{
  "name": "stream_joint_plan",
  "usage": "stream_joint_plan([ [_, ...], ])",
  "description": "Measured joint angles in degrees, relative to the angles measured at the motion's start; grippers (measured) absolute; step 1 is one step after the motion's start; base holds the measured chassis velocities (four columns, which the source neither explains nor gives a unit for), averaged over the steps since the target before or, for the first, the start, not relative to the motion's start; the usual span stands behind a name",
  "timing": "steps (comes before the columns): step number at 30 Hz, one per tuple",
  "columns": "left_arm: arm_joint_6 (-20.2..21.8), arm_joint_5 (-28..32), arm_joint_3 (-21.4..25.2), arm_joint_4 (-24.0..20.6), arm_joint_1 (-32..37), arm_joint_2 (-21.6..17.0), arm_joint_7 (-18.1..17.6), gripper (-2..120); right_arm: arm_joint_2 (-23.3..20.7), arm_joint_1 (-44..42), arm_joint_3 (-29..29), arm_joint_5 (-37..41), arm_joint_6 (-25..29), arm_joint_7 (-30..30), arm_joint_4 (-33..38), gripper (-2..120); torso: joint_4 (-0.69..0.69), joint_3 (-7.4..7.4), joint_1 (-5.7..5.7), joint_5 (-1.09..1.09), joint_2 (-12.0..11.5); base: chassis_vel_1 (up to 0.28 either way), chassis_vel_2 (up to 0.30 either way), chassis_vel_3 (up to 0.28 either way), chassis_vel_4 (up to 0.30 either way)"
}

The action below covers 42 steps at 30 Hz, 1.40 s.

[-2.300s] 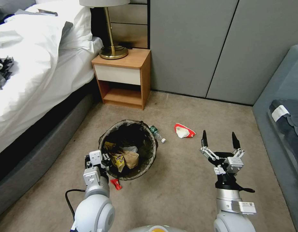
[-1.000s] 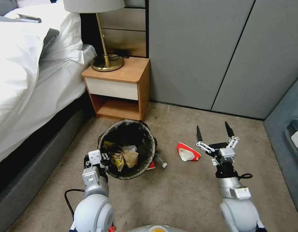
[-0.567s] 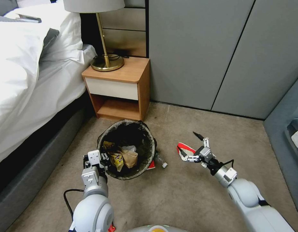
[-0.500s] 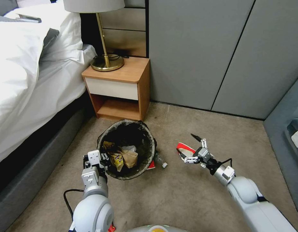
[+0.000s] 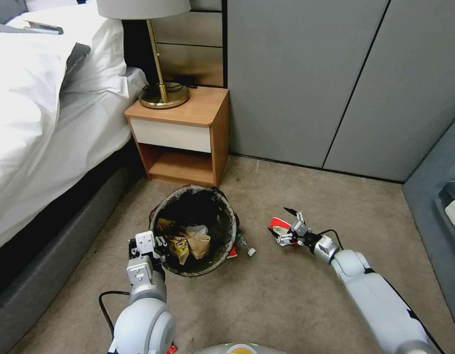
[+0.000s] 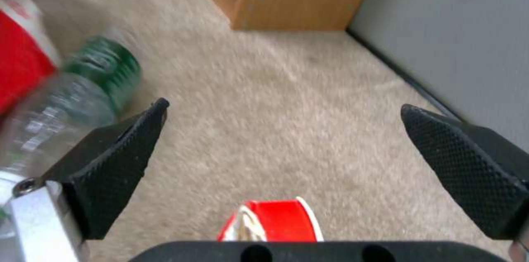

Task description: Pick up the trash bin, then pick up the garbage from the floor and place it into the trash bin.

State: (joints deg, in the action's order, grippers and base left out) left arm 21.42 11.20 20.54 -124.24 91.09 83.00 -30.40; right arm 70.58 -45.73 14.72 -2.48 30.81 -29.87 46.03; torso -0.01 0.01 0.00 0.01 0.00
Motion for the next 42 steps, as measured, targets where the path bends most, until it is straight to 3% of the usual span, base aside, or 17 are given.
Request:
stream_joint_plan([
  [4, -0.1, -0.4, -0.3, 0.2, 0.2, 0.3, 0.0, 0, 2.7, 5.1, 0.5, -3.1, 0.3, 1.8, -8.3, 100, 0.03, 0.00, 0.00, -0.01, 0.0, 0.000, 0.000, 0.000, 0.000],
  [13, -0.2, -0.7, 0.0, 0.0, 0.9, 0.4, 0.0, 0, 5.4, 9.0, 1.3, -4.0, -0.4, 4.6, -16.4, 100, 0.01, -0.01, 0.00, -0.01, 0.0, 0.000, 0.000, 0.000, 0.000],
  [27, -0.3, -0.6, 0.0, -0.4, 0.7, 0.4, 0.0, 0, 6.7, 3.4, 2.0, -2.5, -1.6, 6.3, -15.7, 98, 0.00, -0.01, 0.00, 0.00, 0.0, 0.000, 0.000, 0.000, 0.000],
  [38, -0.5, -0.5, 0.1, -1.0, 1.1, 0.1, 0.0, 0, 6.2, 3.8, 3.7, -1.1, 1.1, 7.1, -21.9, 68, 0.05, -0.02, -0.01, -0.01, 0.0, 0.000, 0.000, 0.000, 0.000],
  [42, -0.5, -0.6, 0.0, -1.1, 1.1, 0.1, 0.0, 0, 4.8, 3.9, 3.6, 2.8, 0.6, 7.2, -22.6, 50, 0.03, -0.02, -0.01, 0.00, 0.0, 0.000, 0.000, 0.000, 0.000],
])
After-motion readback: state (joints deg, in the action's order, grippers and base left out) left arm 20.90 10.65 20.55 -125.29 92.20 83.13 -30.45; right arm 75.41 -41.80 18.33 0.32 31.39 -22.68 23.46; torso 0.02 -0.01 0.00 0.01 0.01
